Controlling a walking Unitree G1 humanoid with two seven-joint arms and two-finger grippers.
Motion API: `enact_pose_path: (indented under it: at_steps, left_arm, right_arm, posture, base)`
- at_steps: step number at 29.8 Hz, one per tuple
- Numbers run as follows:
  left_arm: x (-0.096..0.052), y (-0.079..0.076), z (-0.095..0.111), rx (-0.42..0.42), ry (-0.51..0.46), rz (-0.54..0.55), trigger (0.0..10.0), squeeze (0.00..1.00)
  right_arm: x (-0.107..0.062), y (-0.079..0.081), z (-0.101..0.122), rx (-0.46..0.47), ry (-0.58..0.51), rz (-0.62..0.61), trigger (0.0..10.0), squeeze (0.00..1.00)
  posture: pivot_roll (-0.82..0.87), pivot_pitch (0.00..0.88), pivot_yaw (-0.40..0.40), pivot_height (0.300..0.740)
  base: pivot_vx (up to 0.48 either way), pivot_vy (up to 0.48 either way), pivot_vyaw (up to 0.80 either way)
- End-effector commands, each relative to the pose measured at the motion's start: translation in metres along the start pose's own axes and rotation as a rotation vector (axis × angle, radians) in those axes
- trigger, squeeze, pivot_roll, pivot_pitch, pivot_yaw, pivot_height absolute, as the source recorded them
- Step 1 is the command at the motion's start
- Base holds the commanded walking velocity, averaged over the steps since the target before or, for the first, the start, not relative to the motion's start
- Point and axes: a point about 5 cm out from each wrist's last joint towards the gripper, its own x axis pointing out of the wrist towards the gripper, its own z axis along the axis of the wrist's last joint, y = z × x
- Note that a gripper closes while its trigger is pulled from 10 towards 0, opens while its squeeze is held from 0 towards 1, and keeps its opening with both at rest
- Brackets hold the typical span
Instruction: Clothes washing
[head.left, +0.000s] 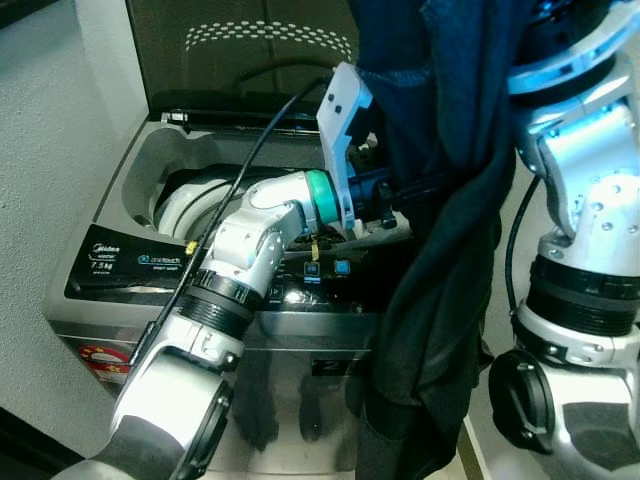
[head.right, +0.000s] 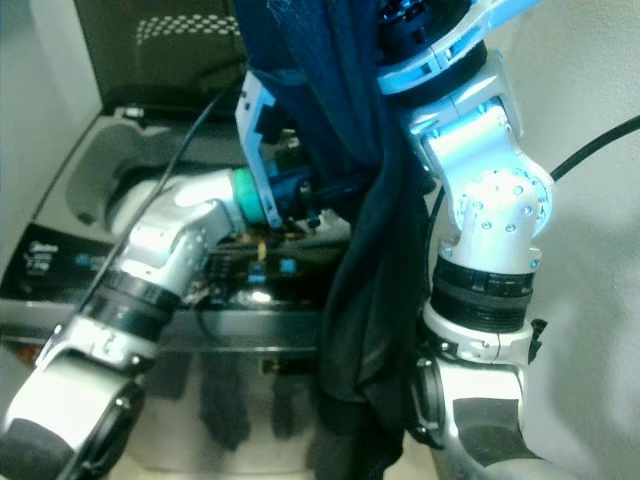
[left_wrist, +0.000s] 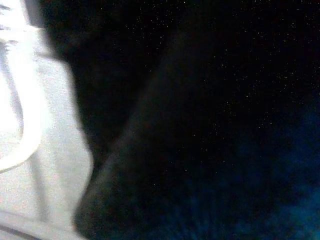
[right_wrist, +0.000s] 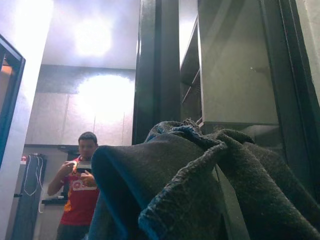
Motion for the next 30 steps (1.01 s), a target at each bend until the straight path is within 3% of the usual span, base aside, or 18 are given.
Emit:
enact_pose_path:
  at_steps: [1,4,5,6,7,9,10,12,15,16,18,19,20,21,23,27,28,30]
  left_arm:
    - [-0.003,0.009,0.004,0.037,-0.003,0.071,0.0,0.00]
    - [-0.010,0.035,0.010,0.143,0.013,0.333,0.0,0.00]
    - [-0.010,0.035,0.010,0.143,0.013,0.333,0.0,0.00]
    - [-0.020,0.050,0.017,0.228,0.028,0.488,10.0,0.00]
    - [-0.020,0.050,0.017,0.228,0.028,0.488,10.0,0.00]
    - [-0.051,0.080,0.039,0.403,0.053,0.797,10.0,0.00]
    - [-0.051,0.080,0.039,0.403,0.053,0.797,10.0,0.00]
    - [-0.071,0.093,0.054,0.496,0.071,0.953,10.0,0.00]
    - [-0.129,0.114,0.093,0.749,0.119,1.306,10.0,0.00]
    - [-0.129,0.114,0.093,0.749,0.119,1.306,10.0,0.00]
    - [-0.164,0.118,0.113,0.887,0.142,1.462,10.0,0.00]
    - [-0.164,0.118,0.113,0.887,0.142,1.462,10.0,0.00]
    - [-0.174,0.118,0.118,0.930,0.150,1.507,10.0,0.00]
    - [-0.174,0.118,0.118,0.930,0.150,1.507,10.0,0.00]
    - [-0.192,0.117,0.122,1.048,0.199,1.582,10.0,0.00]
    - [-0.224,0.112,0.111,1.227,0.300,1.707,10.0,0.00]
    - [-0.224,0.112,0.111,1.227,0.300,1.707,10.0,0.00]
    - [-0.256,0.113,0.074,1.129,0.510,1.745,10.0,0.00]
  right_arm:
    - [0.005,0.009,0.005,-0.005,-0.020,0.057,10.0,0.00]
    - [0.004,0.009,0.005,-0.003,-0.022,0.053,10.0,0.00]
    - [0.004,0.009,0.005,-0.003,-0.022,0.053,10.0,0.00]
    - [0.002,0.009,0.006,-0.008,-0.022,0.046,10.0,0.00]
    - [0.002,0.009,0.006,-0.008,-0.022,0.046,10.0,0.00]
    - [-0.003,0.007,0.008,-0.047,-0.006,0.007,10.0,0.00]
    - [-0.003,0.007,0.008,-0.047,-0.006,0.007,10.0,0.00]
    - [-0.010,0.000,0.005,-0.093,0.024,-0.053,10.0,0.00]
    - [-0.047,-0.037,-0.022,-0.274,0.210,-0.340,10.0,0.00]
    - [-0.047,-0.037,-0.022,-0.274,0.210,-0.340,10.0,0.00]
    - [-0.087,-0.083,-0.065,-0.490,0.480,-0.690,10.0,0.00]
    - [-0.087,-0.083,-0.065,-0.490,0.480,-0.690,10.0,0.00]
    - [-0.101,-0.093,-0.079,-0.587,0.582,-0.774,10.0,0.00]
    - [-0.101,-0.093,-0.079,-0.587,0.582,-0.774,10.0,0.00]
    - [-0.114,-0.106,-0.107,-0.706,0.745,-0.876,10.0,0.00]
    - [-0.102,-0.102,-0.150,-0.780,0.889,-0.827,10.0,0.00]
    - [-0.102,-0.102,-0.150,-0.780,0.889,-0.827,10.0,0.00]
    - [-0.094,-0.091,-0.175,-0.779,0.928,-0.723,10.0,0.00]
  posture:
    - [0.00,0.050,-0.009,0.740]
    - [0.00,0.048,-0.012,0.740]
    - [0.00,0.048,-0.012,0.740]
    - [0.00,0.048,-0.012,0.740]
    - [0.00,0.048,-0.012,0.740]
    - [0.01,0.049,-0.015,0.740]
    - [0.01,0.049,-0.015,0.740]
    - [0.01,0.050,-0.014,0.740]
    - [0.01,0.063,-0.012,0.740]
    - [0.01,0.063,-0.012,0.740]
    - [0.01,0.074,-0.009,0.740]
    - [0.01,0.074,-0.009,0.740]
    - [0.01,0.075,-0.010,0.740]
    - [0.01,0.075,-0.010,0.740]
    - [0.02,0.082,-0.014,0.740]
    - [0.03,0.089,-0.023,0.740]
    - [0.03,0.089,-0.023,0.740]
    - [0.05,0.093,-0.035,0.740]
  base:
    - [0.000,0.000,0.00]
    - [0.000,0.000,0.00]
    - [0.000,0.000,0.00]
    - [0.000,0.000,0.00]
    - [0.000,0.000,0.00]
    - [0.000,0.000,0.00]
    - [0.000,0.000,0.00]
    - [0.000,0.000,0.00]
    - [0.000,0.000,0.00]
    - [0.000,0.000,0.00]
    - [0.000,0.000,0.00]
    - [0.000,0.000,0.00]
    - [0.000,0.000,0.00]
    - [0.000,0.000,0.00]
    - [0.000,0.000,0.00]
    - [0.000,0.000,0.00]
    - [0.000,0.000,0.00]
    - [0.000,0.000,0.00]
